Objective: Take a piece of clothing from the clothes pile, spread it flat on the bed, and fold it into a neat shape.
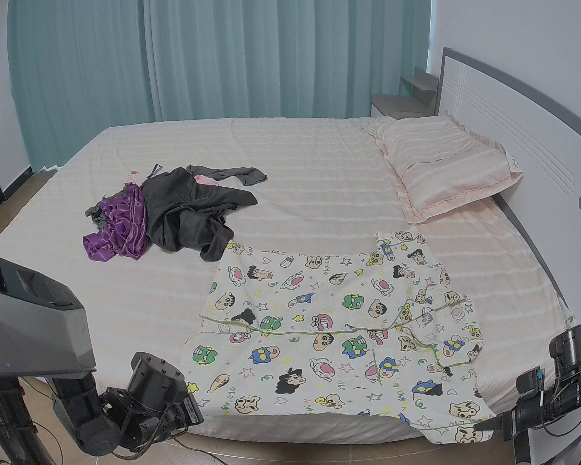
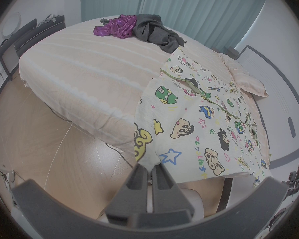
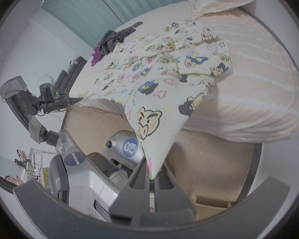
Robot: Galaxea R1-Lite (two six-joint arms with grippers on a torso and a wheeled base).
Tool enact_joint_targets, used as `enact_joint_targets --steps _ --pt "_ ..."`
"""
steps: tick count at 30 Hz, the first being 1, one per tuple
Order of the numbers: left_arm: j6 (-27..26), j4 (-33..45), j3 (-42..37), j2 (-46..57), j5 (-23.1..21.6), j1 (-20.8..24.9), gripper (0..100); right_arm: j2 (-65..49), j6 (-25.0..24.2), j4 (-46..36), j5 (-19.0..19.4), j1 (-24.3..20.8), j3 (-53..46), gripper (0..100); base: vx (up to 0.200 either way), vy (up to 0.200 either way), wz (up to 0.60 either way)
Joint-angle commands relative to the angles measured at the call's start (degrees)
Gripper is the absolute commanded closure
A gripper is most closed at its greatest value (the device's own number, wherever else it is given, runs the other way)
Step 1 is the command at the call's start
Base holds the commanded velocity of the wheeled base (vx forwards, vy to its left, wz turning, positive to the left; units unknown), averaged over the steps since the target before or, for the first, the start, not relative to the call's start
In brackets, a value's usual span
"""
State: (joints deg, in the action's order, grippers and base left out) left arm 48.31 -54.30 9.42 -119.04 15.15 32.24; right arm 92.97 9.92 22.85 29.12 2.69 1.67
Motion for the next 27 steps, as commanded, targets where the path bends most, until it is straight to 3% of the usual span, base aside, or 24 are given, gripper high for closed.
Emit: enact_joint_targets --steps 1,5,9,21,27 --pt "0.6 10.0 7.7 7.9 -2.8 -2.4 100 -2.1 -2.3 -0.3 3.3 -0.1 4.0 100 0.0 0.0 0.0" --pt "2.2 26.9 17.6 12.4 -7.2 -5.7 100 -2.5 -7.0 -0.2 5.7 -0.1 7.4 100 0.0 0.0 0.0" --pt "4.3 35.6 23.5 11.6 -9.5 -7.6 100 -1.7 -9.6 -0.2 6.8 -0.1 10.3 100 0.0 0.0 0.0" --pt "4.8 40.1 31.9 0.6 -12.1 -12.2 100 4.2 -11.2 0.4 6.8 -0.1 16.0 100 0.0 0.0 0.0" --pt "7.9 43.1 37.0 -0.3 -17.0 -14.6 100 8.2 -13.0 0.4 6.8 0.0 20.0 100 0.0 0.0 0.0"
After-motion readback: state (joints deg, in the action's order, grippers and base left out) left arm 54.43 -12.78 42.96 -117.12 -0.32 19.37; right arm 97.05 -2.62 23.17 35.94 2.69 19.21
